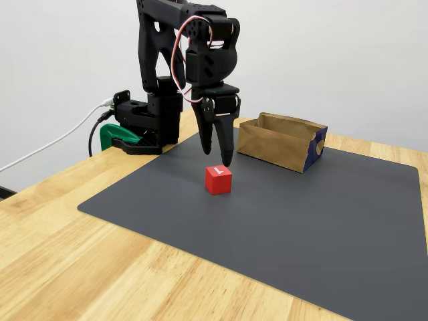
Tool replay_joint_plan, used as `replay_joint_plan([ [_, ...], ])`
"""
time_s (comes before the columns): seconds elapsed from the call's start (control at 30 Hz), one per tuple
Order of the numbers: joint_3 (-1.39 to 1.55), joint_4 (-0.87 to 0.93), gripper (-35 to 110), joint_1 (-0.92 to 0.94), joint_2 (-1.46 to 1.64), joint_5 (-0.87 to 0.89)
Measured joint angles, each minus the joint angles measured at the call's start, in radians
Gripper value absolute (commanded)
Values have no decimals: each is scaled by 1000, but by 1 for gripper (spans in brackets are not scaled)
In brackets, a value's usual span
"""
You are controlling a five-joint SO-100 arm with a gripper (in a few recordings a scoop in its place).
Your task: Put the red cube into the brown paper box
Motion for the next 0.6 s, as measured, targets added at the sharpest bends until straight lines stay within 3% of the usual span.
replay_joint_plan([
  [0.6,-37,-55,28,32,-169,-112],
])
